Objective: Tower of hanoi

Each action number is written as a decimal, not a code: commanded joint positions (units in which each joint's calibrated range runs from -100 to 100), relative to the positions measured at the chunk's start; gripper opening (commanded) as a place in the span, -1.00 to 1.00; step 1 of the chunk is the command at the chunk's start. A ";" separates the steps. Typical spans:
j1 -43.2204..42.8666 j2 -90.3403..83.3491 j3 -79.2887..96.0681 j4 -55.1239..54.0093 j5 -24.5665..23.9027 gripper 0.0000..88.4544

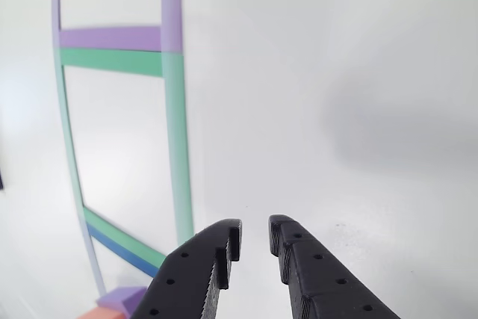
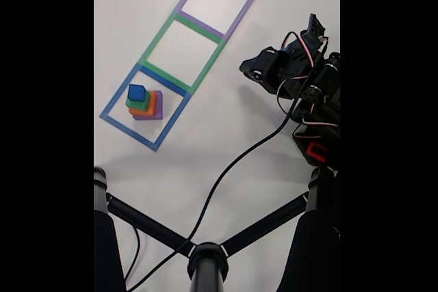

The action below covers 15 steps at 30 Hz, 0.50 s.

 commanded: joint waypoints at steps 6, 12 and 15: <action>0.54 -0.60 2.00 0.54 -5.41 -1.00; 0.54 -0.60 1.46 2.56 -7.25 -1.00; 0.69 -0.60 1.27 2.88 -7.99 -1.00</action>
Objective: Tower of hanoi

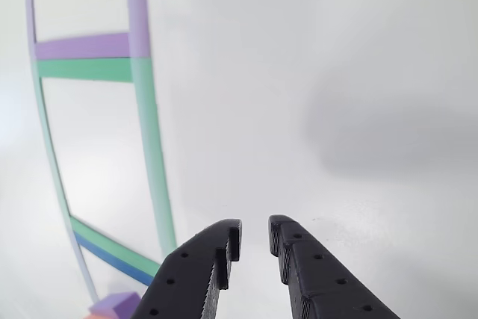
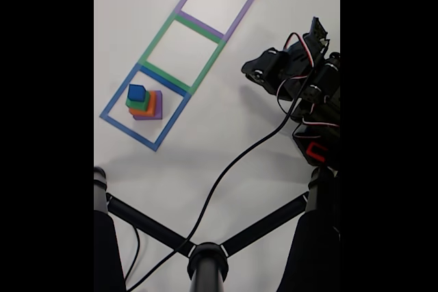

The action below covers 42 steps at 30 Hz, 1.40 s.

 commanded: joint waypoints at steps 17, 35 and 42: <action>0.68 -0.60 -0.38 0.47 -2.59 -1.00; 0.84 -0.60 -0.38 0.39 -2.96 -0.98; 0.84 -0.60 -0.38 0.39 -2.96 -1.00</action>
